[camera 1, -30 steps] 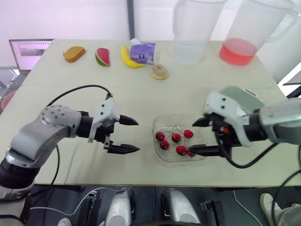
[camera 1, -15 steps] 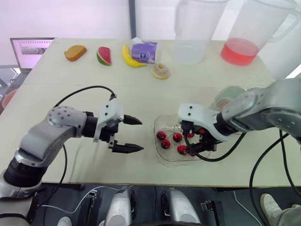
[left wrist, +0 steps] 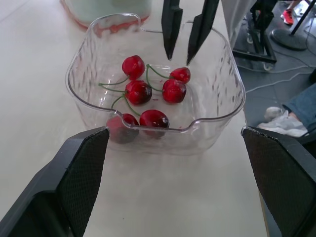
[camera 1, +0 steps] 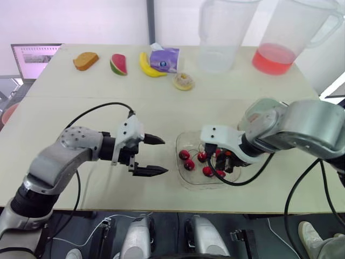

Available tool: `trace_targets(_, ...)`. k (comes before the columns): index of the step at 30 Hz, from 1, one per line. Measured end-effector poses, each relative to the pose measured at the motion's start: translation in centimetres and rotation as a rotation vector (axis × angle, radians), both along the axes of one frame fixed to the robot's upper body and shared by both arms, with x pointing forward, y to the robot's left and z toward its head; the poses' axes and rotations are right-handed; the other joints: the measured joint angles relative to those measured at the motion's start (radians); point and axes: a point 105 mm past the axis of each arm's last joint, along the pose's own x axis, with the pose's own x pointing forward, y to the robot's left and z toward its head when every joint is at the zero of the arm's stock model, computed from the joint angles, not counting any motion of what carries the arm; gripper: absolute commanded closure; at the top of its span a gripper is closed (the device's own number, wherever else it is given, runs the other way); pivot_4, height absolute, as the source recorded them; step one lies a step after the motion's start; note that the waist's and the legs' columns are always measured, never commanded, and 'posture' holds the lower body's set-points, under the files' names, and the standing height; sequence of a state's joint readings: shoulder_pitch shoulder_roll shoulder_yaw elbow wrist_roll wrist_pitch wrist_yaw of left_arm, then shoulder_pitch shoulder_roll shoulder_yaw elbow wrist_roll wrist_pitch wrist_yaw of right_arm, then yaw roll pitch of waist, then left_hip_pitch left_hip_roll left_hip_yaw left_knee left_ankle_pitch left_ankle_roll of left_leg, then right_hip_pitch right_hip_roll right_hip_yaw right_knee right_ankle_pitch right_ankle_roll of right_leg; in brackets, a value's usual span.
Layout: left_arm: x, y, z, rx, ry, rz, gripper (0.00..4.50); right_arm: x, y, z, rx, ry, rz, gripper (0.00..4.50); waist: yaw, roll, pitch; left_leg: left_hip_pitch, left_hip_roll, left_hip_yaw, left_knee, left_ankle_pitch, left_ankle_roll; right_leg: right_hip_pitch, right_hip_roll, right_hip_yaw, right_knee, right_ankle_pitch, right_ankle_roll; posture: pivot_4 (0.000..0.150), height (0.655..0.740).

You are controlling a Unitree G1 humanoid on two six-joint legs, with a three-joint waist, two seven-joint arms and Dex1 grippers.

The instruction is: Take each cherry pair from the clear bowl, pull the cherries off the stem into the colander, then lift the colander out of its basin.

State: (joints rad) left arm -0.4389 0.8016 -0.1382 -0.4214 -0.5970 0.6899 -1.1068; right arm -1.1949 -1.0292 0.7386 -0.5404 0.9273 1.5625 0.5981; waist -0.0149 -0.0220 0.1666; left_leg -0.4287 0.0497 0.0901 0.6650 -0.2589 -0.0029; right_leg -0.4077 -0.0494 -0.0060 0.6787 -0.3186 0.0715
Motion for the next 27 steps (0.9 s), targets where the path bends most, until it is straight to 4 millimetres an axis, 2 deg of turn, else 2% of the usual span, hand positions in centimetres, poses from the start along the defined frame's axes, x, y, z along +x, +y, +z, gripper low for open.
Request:
trace_targets(3,0.0,-0.1,0.0,0.000,0.001,0.001,0.00,-0.3,0.2,0.1,-0.003,-0.002,0.027,3.34,0.000,0.000,0.000,0.000,0.000,0.000,0.000,0.000,0.000,0.000,0.000,0.000,0.001,0.000,0.000,0.150,0.7400)
trace_targets(6,0.1,-0.2,0.1,-0.005,-0.001,0.001,0.00,-0.6,0.2,0.2,-0.008,0.003,0.045,2.58,0.000,0.000,0.000,0.000,0.000,0.000,0.000,0.000,0.000,0.000,0.000,0.000,0.001,0.000,0.000,0.150,0.7400)
trace_targets(7,0.1,-0.2,0.1,-0.005,-0.001,0.002,0.00,-0.7,0.2,0.2,-0.009,0.009,0.045,2.13,0.000,0.000,0.000,0.000,0.000,0.000,0.000,0.000,0.000,0.000,0.000,0.000,0.001,0.000,0.000,0.150,0.7400)
trace_targets(13,0.0,-0.2,0.0,-0.002,0.009,-0.002,0.00,-1.0,-0.3,-0.3,-0.022,0.045,0.023,2.13,0.000,0.000,0.000,0.000,0.000,0.000,0.000,0.000,0.000,0.000,0.000,0.000,0.001,0.000,0.000,0.150,0.7400)
trace_targets(21,-0.5,-0.5,0.3,0.004,-0.016,-0.041,0.00,-0.9,-1.1,-2.6,-0.053,0.102,-0.028,2.13,0.000,0.000,0.000,0.000,0.000,0.000,0.001,0.000,0.000,0.000,0.000,0.000,0.001,0.000,0.000,0.150,0.7400)
trace_targets(27,-0.7,-0.6,0.4,0.002,-0.021,-0.044,0.00,-0.8,-1.3,-3.5,-0.079,0.115,-0.027,2.13,0.000,0.000,0.000,0.000,0.000,0.000,0.001,0.000,0.000,0.000,0.000,0.000,0.001,0.000,0.000,0.150,0.7400)
